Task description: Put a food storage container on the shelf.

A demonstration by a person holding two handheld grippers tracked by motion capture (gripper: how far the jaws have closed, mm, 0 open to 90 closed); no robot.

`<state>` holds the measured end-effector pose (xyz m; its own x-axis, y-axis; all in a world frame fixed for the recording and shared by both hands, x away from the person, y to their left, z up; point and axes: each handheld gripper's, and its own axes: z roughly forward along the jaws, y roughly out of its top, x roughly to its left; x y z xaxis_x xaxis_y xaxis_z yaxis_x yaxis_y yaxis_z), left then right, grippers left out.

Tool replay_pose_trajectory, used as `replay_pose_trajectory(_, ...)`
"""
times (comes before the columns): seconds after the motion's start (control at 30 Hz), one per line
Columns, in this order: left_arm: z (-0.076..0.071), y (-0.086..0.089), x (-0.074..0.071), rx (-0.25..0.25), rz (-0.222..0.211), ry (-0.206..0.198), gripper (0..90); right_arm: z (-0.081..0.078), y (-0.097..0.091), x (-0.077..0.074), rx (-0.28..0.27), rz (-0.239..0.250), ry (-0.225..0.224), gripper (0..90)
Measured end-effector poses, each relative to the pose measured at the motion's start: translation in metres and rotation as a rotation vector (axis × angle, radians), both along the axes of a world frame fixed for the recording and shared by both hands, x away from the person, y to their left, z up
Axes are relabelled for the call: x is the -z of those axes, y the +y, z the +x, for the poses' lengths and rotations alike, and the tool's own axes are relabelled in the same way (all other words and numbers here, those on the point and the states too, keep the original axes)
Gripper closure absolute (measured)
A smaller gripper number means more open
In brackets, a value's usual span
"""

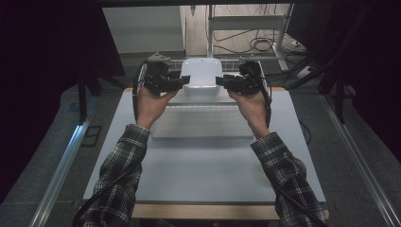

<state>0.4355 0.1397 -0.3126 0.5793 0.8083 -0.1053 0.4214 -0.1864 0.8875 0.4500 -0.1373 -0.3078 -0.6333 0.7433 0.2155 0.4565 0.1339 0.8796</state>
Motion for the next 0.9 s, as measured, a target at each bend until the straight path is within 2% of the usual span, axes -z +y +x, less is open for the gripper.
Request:
replay_pose_trajectory(0.27,0.006,0.0,0.0,-0.018,-0.009,-0.001,51.6,0.004,0.001,-0.001,0.016,0.01,-0.008,60.8)
replay_pose_trajectory(0.43,0.005,0.001,-0.001,0.009,-0.023,-0.004,46.1,0.005,-0.001,-0.004,0.008,0.01,-0.013,60.9)
replay_pose_trajectory(0.67,-0.009,0.005,-0.005,0.044,-0.027,-0.015,42.1,-0.004,-0.006,-0.006,-0.019,0.003,-0.03,59.3)
replay_pose_trajectory(0.9,-0.028,0.01,0.001,0.083,-0.039,-0.024,39.6,-0.019,-0.01,0.0,-0.047,-0.023,-0.037,56.8)
